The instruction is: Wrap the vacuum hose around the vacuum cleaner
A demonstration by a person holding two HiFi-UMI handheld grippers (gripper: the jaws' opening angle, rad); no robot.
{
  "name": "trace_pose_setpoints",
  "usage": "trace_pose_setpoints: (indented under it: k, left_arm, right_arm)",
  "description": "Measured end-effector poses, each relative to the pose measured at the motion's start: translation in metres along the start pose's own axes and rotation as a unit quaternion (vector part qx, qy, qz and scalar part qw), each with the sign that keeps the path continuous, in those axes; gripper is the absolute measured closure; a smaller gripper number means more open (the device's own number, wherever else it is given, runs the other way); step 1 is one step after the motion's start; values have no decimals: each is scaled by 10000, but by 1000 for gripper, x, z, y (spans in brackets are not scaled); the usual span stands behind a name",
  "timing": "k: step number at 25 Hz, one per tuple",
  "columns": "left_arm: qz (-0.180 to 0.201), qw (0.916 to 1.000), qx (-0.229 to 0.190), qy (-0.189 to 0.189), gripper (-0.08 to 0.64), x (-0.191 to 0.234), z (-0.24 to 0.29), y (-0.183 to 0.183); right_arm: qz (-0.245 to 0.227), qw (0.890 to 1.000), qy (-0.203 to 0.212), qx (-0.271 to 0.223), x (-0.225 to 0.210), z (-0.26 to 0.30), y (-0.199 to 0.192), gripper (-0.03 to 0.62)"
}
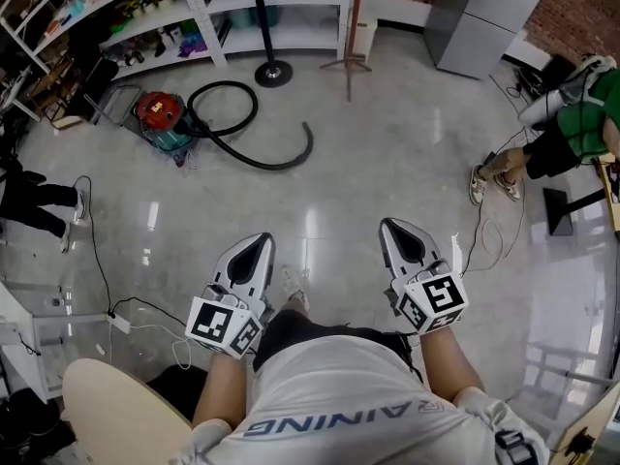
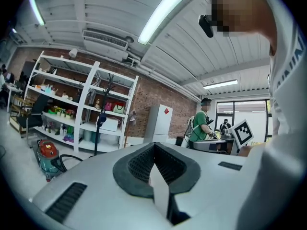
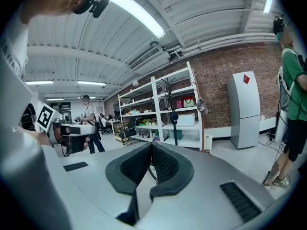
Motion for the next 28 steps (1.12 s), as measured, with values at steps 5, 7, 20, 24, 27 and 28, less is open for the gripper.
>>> trace_pose_setpoints:
  k: [5, 7, 20, 24, 27, 28]
  left_arm:
    - [-25, 10000, 16, -8, 543, 78, 38, 0]
    - [-35, 10000, 25, -10, 543, 108, 51, -2]
    - [-3, 10000, 17, -92, 543, 255, 113, -2]
    - [-70, 9999, 108, -6, 543, 268, 145, 1]
    - [-74, 9998, 139, 151, 543, 280, 176, 3]
    - [-77, 9996, 147, 221, 543, 284, 186, 3]
  right_arm:
    - [-16, 10000, -8, 32, 2, 86, 21, 581]
    - [-57, 10000, 20, 21, 5, 118, 28, 581]
    - [-95, 9999, 26, -28, 22, 271, 60, 581]
    - [-127, 9998, 156, 6, 0, 301, 81, 581]
    - [-129, 9995, 296, 45, -27, 331, 96, 581]
    - [-123, 9993, 352, 56, -35, 343, 100, 581]
Point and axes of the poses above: the fingertips, and each gripper's own axes: z forward along the fingers, x to its left, y out of its top, the point moved 5 cm from there along -z, backward along the fingers, and after that the axes turned 15 degrees about z, right-handed, at the moved point
